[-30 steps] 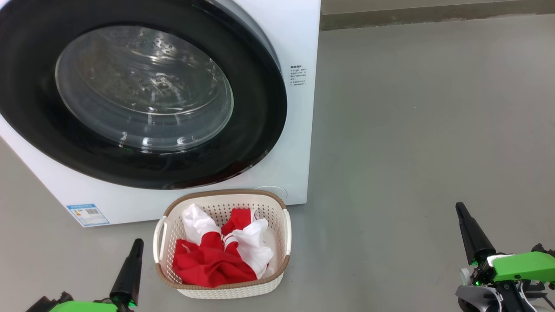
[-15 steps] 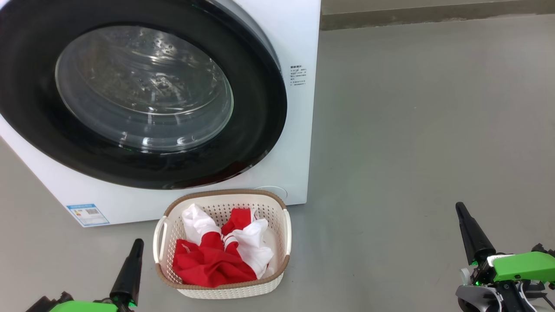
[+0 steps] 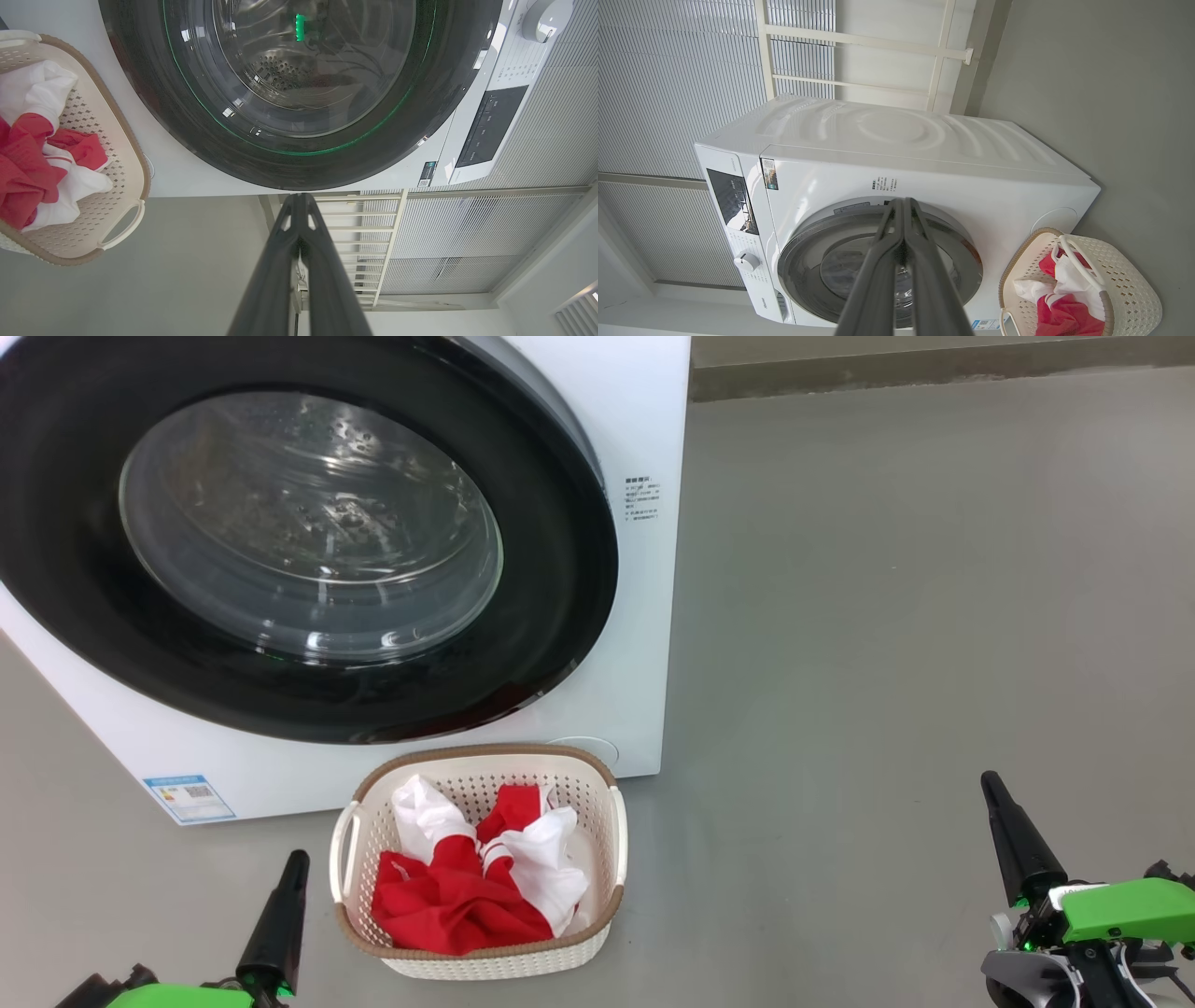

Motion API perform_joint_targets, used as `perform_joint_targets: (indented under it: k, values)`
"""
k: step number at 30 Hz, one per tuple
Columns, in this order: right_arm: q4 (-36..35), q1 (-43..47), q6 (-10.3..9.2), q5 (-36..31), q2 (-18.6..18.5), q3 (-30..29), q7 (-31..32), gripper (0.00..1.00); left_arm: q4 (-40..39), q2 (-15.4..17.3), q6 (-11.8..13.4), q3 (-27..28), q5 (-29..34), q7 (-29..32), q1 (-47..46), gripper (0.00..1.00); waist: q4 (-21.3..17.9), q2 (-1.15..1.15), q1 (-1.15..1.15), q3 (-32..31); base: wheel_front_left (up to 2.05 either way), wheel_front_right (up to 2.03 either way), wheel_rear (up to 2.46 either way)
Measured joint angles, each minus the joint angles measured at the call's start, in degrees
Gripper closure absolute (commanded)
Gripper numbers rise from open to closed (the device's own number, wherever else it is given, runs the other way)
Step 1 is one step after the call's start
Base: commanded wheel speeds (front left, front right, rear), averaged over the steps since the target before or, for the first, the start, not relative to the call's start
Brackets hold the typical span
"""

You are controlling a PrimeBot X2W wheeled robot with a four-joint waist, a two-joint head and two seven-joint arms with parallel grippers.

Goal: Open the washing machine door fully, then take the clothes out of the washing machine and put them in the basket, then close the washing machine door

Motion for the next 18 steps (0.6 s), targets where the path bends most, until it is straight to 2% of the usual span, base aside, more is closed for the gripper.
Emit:
perform_joint_targets:
  k: [18]
  values:
    - [0.0,0.0,0.0,0.0,0.0,0.0,0.0,1.0,0.0,-0.01,0.0,0.02,0.0,0.0,0.0,1.0,0.0,0.0,0.0,0.0,0.0,0.0,0.0]
